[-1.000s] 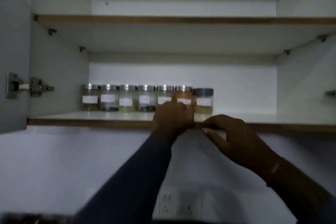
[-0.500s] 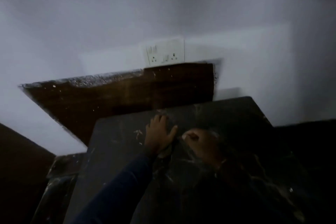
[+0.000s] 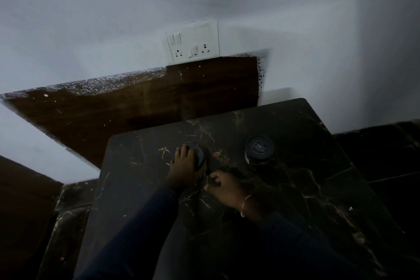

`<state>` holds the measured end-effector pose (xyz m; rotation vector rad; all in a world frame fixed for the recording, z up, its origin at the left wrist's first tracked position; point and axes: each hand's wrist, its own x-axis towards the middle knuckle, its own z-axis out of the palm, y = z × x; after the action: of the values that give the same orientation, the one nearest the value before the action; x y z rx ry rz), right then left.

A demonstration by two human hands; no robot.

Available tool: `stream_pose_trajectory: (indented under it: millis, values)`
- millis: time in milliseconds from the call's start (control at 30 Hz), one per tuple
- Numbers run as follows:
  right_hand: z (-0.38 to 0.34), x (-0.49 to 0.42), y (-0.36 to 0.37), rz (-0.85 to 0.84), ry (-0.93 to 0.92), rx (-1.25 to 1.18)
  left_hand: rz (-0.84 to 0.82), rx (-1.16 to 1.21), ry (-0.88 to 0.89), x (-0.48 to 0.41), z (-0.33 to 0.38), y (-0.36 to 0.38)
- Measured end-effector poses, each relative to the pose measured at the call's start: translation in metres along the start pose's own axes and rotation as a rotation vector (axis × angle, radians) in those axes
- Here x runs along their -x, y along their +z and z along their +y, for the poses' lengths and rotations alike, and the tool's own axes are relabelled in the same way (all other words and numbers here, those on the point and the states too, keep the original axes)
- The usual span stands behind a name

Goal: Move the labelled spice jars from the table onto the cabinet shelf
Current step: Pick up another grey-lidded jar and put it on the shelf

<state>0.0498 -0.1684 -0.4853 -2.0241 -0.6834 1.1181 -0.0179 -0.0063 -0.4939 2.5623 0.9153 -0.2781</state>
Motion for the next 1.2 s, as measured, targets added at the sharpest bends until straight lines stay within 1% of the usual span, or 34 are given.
stream_pose_trajectory:
  millis: [67,133,233,267,333,400,467,533,600,667,733,800,867,900,967,1033,1067,1100,1167,1200]
  values:
    - [0.002,0.001,-0.001,0.008,0.020,-0.016,0.045,0.000,-0.008,-0.006,0.002,-0.006]
    - [0.006,0.002,0.001,0.061,0.037,-0.051,0.028,0.007,-0.020,-0.008,0.007,-0.010]
    - [0.008,0.006,-0.003,0.131,0.030,-0.188,-0.009,-0.032,0.030,0.000,0.018,-0.003]
    - [0.009,0.008,-0.006,0.132,0.012,-0.234,-0.009,-0.026,0.054,0.005,0.019,0.001]
    - [0.014,0.012,-0.012,0.101,-0.029,-0.244,0.009,0.057,0.099,0.018,0.019,0.006]
    - [0.018,0.016,-0.013,0.051,-0.048,-0.211,0.045,0.270,0.116,0.029,0.017,0.004]
    - [0.022,0.020,-0.009,0.045,-0.061,-0.210,0.108,0.532,0.073,0.045,0.018,-0.005]
    - [0.019,0.027,-0.005,0.083,-0.108,-0.238,0.190,0.750,0.011,0.062,0.025,-0.015]
    - [0.009,0.037,-0.002,0.135,-0.134,-0.244,0.252,0.916,-0.019,0.078,0.030,-0.025]
    - [-0.001,0.047,-0.002,0.186,-0.128,-0.263,0.268,1.052,0.000,0.091,0.034,-0.034]
    - [-0.014,0.059,-0.005,0.183,-0.154,-0.385,0.259,1.265,0.015,0.103,0.036,-0.044]
    - [-0.026,0.069,-0.010,0.052,-0.197,-0.629,0.221,1.512,0.047,0.115,0.037,-0.053]
    - [-0.032,0.075,-0.013,-0.164,-0.222,-0.986,0.122,1.698,0.120,0.128,0.039,-0.058]
    - [-0.037,0.077,-0.013,-0.269,-0.208,-1.124,0.062,1.773,0.155,0.134,0.038,-0.059]
    - [-0.043,0.081,-0.014,-0.439,-0.172,-1.264,-0.084,1.869,0.230,0.142,0.043,-0.061]
    - [-0.048,0.082,-0.014,-0.521,-0.158,-1.273,-0.155,1.894,0.260,0.147,0.048,-0.061]
    - [-0.051,0.083,-0.014,-0.501,-0.142,-1.218,-0.133,1.892,0.249,0.148,0.050,-0.062]
    - [-0.053,0.083,-0.014,-0.429,-0.114,-1.135,-0.080,1.885,0.227,0.148,0.050,-0.061]
    - [-0.056,0.084,-0.016,-0.188,-0.087,-0.930,0.092,1.777,0.161,0.147,0.048,-0.064]
    - [-0.057,0.085,-0.018,-0.072,-0.115,-0.862,0.175,1.673,0.127,0.148,0.047,-0.067]
